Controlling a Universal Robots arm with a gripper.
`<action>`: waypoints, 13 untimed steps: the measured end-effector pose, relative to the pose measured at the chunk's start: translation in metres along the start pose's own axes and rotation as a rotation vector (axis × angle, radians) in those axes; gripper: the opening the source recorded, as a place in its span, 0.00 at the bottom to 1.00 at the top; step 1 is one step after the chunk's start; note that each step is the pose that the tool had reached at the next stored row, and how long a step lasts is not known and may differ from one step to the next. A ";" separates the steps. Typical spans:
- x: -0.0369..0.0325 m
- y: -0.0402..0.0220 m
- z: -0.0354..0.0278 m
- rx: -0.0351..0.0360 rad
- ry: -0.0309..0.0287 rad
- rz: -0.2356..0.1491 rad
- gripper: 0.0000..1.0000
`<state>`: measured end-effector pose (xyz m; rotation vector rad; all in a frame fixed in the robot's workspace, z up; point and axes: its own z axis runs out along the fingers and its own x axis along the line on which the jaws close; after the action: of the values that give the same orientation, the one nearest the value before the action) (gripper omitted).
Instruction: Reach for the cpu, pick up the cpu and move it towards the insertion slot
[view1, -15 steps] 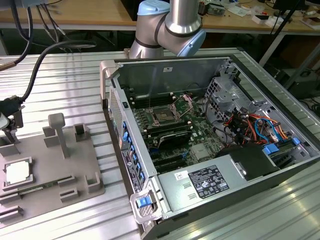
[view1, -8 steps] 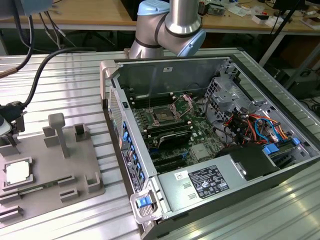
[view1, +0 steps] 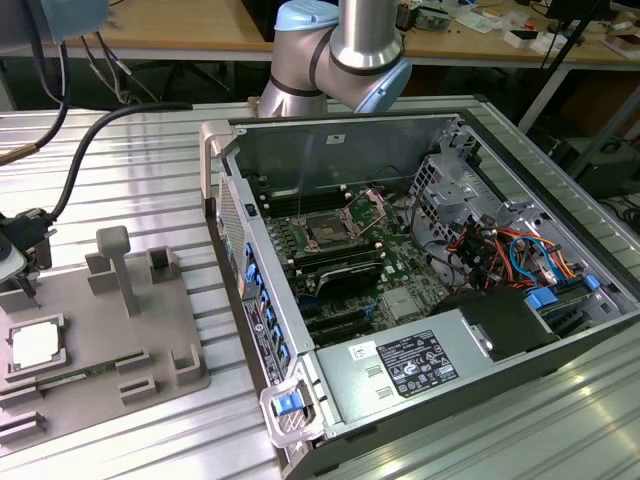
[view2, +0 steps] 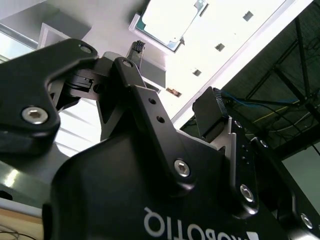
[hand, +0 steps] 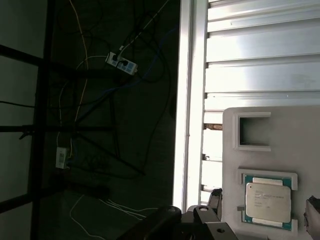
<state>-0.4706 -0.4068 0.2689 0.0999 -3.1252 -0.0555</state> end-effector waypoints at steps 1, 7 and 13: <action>0.0000 0.0000 0.0003 -0.0001 -0.0002 0.000 0.68; 0.0000 0.0000 0.0005 0.0000 -0.0001 0.000 0.68; -0.0001 -0.0001 0.0018 0.0001 -0.0005 0.000 0.68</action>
<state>-0.4705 -0.4068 0.2671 0.1000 -3.1257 -0.0553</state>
